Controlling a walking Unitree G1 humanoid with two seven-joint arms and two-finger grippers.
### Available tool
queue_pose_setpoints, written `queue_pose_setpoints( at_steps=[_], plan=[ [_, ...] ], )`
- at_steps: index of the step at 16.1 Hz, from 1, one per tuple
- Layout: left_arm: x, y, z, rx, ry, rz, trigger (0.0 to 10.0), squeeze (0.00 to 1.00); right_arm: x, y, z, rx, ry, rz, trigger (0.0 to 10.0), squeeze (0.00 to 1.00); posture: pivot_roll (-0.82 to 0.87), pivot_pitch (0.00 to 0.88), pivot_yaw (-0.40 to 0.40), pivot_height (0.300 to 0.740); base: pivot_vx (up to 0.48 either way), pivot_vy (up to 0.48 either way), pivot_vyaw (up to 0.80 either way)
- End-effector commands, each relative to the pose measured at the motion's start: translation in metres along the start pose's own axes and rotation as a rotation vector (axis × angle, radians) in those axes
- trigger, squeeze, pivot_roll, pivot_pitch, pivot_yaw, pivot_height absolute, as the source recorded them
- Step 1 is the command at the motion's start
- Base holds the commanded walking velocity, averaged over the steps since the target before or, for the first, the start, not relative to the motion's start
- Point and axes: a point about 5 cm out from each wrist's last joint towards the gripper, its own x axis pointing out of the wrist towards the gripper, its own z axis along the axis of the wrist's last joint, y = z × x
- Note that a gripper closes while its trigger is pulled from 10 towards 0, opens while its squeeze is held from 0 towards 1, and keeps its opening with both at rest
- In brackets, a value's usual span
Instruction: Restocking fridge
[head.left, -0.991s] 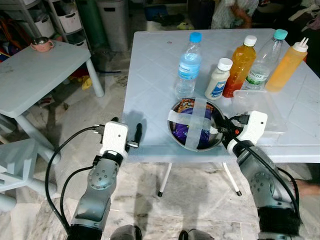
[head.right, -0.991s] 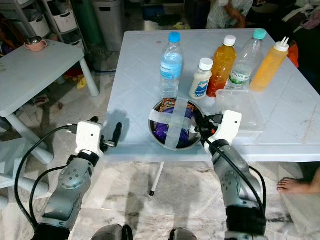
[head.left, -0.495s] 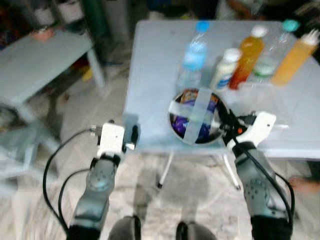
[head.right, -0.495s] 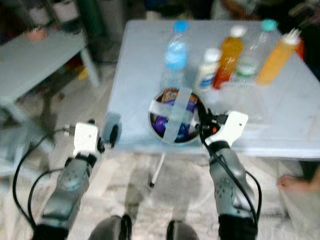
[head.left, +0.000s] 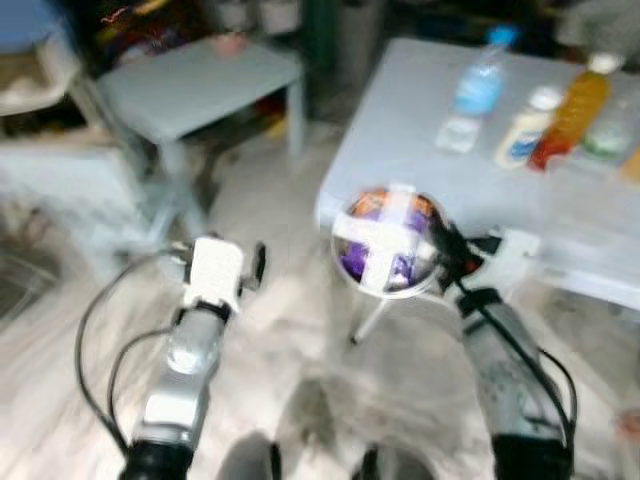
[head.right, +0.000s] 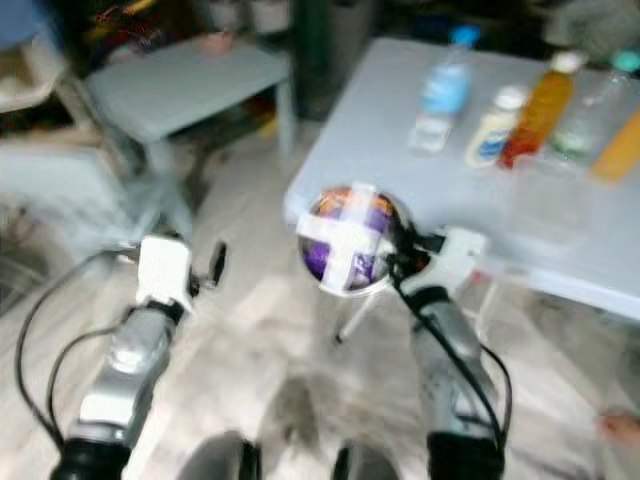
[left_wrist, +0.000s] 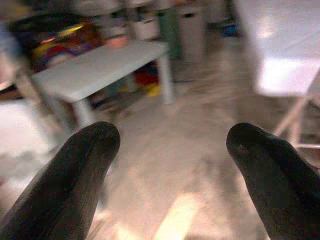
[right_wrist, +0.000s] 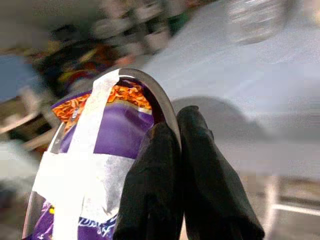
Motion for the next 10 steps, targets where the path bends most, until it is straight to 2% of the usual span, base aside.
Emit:
queue_pose_setpoints(
  at_steps=[1,5,7,10],
  plan=[
    [-0.0003,-0.0053,-0.0021,0.002,0.009,-0.009,10.0,0.0,-0.0007,0.0001,0.0068,-0.005,-0.025,0.005,10.0,0.0,0.02,0.037,0.017,0.74,-0.364,0.0,0.8],
    [0.0017,-0.0051,-0.0029,0.011,0.008,-0.003,10.0,0.0,0.001,0.0064,0.0047,-0.009,-0.022,0.034,10.0,0.0,0.02,0.034,0.011,0.74,-0.283,0.0,0.8],
    [0.0027,-0.0045,-0.0025,0.017,0.008,0.002,10.0,0.0,0.0027,0.0091,0.0049,-0.013,-0.022,0.047,10.0,0.0,0.03,0.032,0.01,0.74,0.0,0.0,0.8],
    [0.0023,-0.0046,-0.0047,0.03,0.014,0.005,10.0,0.0,0.0035,0.0092,0.0049,-0.016,-0.021,0.051,10.0,0.0,0.03,0.033,0.008,0.74,0.0,-0.267,0.8]
  ],
)
